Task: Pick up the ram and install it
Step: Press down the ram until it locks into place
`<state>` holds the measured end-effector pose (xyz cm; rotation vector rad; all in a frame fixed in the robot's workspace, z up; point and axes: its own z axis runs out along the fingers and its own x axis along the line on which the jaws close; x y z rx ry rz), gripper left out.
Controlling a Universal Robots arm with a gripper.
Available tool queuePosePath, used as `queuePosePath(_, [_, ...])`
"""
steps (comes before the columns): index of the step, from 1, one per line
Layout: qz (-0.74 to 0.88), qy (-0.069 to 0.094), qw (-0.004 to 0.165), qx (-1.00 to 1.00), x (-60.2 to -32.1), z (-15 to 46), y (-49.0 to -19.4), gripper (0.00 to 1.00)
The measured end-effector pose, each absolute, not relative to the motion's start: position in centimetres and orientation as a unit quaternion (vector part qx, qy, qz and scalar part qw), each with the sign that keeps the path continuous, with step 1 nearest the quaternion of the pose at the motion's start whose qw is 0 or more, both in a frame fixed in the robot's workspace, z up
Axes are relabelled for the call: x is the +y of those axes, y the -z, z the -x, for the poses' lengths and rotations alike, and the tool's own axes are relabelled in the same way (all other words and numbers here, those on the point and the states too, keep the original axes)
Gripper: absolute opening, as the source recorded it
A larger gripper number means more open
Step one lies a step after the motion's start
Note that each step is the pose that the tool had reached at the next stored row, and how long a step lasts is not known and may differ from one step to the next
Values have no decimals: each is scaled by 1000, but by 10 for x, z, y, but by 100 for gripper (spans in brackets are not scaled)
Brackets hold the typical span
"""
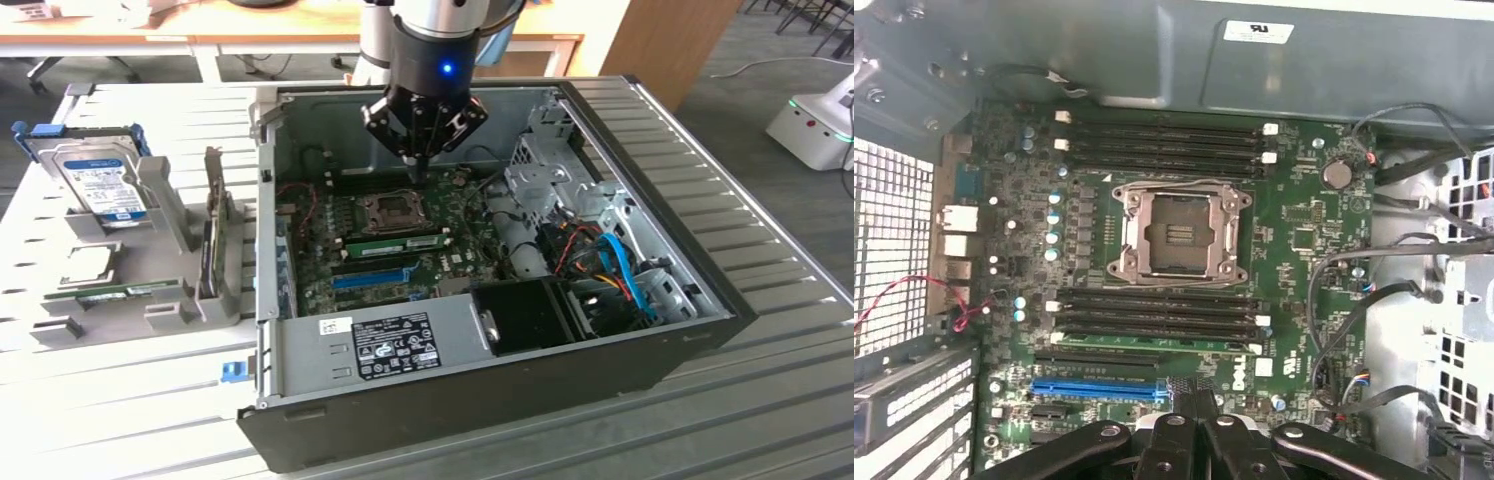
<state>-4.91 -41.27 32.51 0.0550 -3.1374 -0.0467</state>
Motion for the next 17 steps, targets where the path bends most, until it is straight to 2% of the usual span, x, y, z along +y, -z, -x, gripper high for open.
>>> queuePosePath(3, [-17, 14, 8, -1000, -413, 49, -325, 11])
queuePosePath(17, [-17, 14, 8, -1000, -413, 51, -325, 11])
